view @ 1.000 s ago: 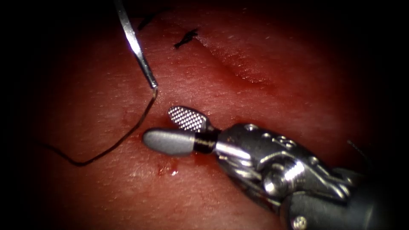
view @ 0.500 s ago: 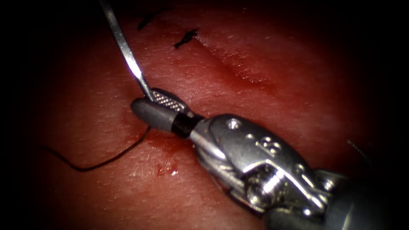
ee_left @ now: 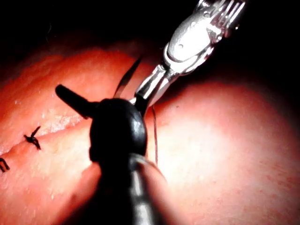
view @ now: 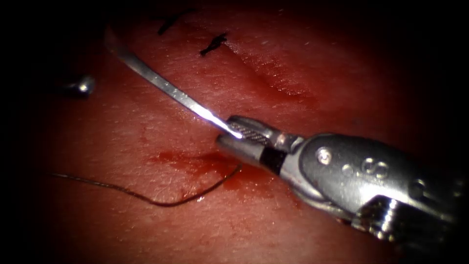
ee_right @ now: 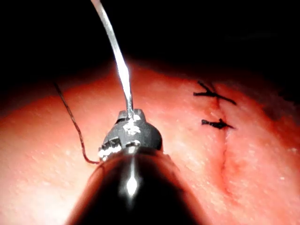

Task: Wound Closure

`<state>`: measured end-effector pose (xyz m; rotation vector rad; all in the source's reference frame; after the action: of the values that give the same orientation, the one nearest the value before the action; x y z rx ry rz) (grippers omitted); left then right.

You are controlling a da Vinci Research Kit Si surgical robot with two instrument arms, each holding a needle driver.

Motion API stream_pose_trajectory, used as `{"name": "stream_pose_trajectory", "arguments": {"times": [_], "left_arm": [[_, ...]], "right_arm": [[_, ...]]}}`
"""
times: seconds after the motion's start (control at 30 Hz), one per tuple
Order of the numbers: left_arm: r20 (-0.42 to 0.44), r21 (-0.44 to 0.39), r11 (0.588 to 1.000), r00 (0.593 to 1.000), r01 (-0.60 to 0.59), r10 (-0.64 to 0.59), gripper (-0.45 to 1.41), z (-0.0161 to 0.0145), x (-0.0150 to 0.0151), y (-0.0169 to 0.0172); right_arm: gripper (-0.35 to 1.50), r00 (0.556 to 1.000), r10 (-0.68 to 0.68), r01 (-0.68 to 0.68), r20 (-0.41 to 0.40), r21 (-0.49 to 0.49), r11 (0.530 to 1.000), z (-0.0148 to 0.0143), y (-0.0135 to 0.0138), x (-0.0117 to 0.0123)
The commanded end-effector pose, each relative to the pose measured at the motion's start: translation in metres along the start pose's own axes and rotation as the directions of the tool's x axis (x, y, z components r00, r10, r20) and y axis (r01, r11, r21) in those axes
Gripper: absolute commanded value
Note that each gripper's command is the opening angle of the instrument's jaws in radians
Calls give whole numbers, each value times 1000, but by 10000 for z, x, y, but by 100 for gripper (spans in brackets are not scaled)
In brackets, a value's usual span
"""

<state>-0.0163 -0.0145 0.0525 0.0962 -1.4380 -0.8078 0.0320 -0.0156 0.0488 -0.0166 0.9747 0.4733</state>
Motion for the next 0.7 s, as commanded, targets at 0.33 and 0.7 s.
{"name": "stream_pose_trajectory", "arguments": {"times": [0.33, 0.7], "left_arm": [[-360, 66, 997, 933, 36, -10, 116, -20, -20, 5], [-713, 35, 999, 702, 31, 3, 106, 52, 17, -18]], "right_arm": [[-35, 873, -387, 407, 297, -5, 913, -10, 1, 3], [-35, 701, -513, 621, 495, -71, 781, -2, -6, 21]]}}
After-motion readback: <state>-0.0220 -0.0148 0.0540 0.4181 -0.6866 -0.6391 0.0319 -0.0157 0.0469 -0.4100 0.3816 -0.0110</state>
